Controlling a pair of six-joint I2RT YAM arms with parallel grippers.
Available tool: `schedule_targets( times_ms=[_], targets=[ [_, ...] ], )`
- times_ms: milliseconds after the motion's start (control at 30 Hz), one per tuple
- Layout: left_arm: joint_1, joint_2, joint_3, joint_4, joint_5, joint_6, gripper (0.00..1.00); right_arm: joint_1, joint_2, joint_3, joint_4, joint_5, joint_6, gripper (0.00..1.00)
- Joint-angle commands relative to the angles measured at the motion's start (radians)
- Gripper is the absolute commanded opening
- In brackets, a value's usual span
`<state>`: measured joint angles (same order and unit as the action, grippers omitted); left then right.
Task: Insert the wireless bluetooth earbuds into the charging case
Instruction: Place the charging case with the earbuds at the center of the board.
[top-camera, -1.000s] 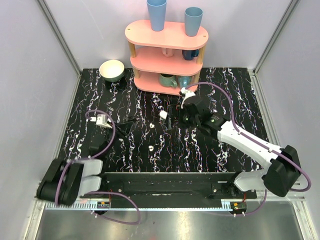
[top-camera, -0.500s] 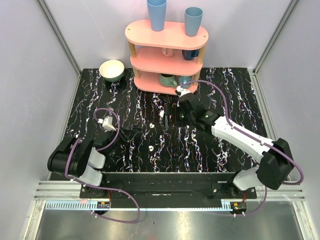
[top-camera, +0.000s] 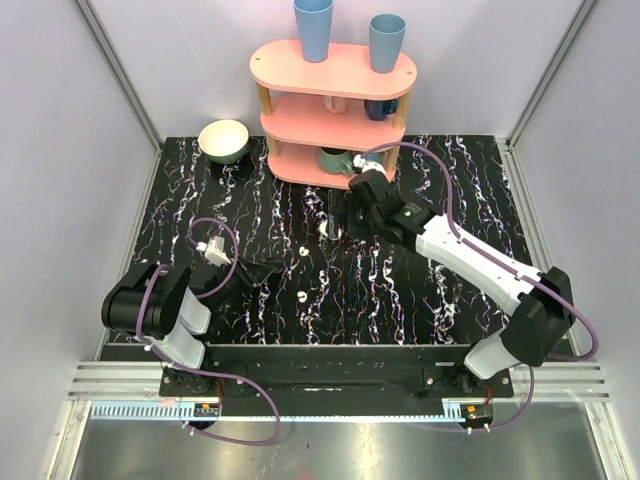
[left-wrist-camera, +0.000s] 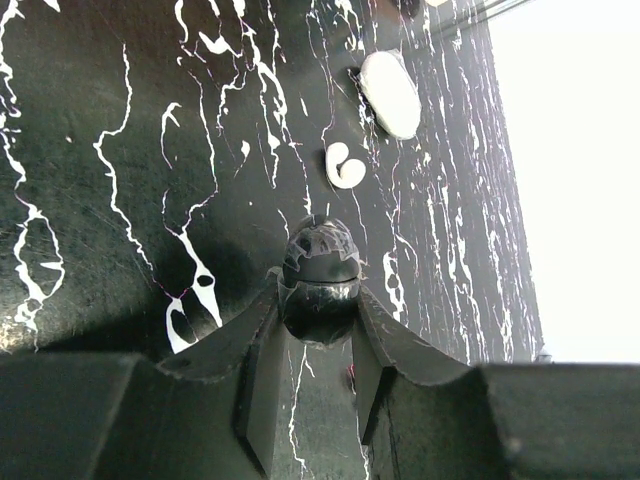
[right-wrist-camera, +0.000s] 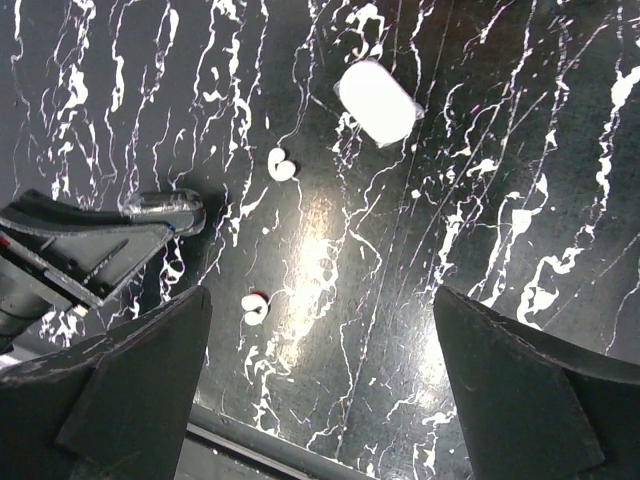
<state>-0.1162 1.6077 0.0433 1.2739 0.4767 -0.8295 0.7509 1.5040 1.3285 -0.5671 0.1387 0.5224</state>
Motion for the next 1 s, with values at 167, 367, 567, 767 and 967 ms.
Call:
schedule_targets(
  times_ms=[167,367,567,767,967],
  targets=[
    [0.018,0.122,0.043,0.393,0.097,-0.036,0.04,0.019,0.016,0.118,-0.117,0.071,0.126,1.00],
    [0.026,0.144,0.050,0.392,0.129,-0.033,0.04,0.033,-0.005,0.092,-0.116,0.104,0.136,1.00],
    [0.033,0.146,0.052,0.392,0.119,-0.037,0.09,0.034,-0.001,0.097,-0.116,0.136,0.064,1.00],
    [0.033,0.185,0.063,0.392,0.096,-0.042,0.14,0.034,-0.007,0.101,-0.106,0.154,-0.024,1.00],
    [0.033,0.270,0.084,0.392,0.072,-0.037,0.15,0.033,-0.054,0.060,-0.076,0.168,-0.074,1.00]
  ],
)
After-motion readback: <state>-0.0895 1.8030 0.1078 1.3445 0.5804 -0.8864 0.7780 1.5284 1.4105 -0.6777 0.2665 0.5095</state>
